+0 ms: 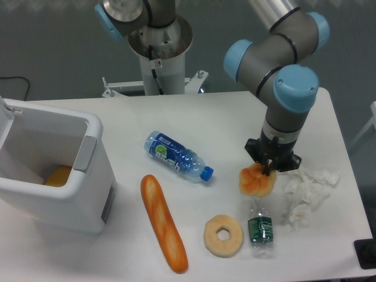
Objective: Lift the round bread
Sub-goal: 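Lift the gripped bread roll up off the table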
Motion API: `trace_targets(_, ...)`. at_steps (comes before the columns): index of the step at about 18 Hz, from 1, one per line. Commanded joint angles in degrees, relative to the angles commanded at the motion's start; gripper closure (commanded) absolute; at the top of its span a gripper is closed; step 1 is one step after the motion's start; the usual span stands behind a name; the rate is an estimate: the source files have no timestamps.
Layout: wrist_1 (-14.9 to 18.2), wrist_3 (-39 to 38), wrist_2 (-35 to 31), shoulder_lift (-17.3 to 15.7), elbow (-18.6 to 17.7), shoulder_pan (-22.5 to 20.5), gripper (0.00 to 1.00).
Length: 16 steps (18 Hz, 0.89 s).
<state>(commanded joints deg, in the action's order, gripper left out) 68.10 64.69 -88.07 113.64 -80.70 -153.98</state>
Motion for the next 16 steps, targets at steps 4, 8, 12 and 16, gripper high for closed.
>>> trace_targets(4,6.6,3.9,-0.2,0.6,5.3,-0.4,1.0)
trace_targets(8,8.9,7.7,-1.3,0.7,7.5,-1.1,1.0)
trace_targets(12,10.7,8.1,-1.1,0.6,8.8,-1.5,1.0)
trace_targets(16,10.6,8.1,-1.0,0.5,8.7,-1.5,1.0)
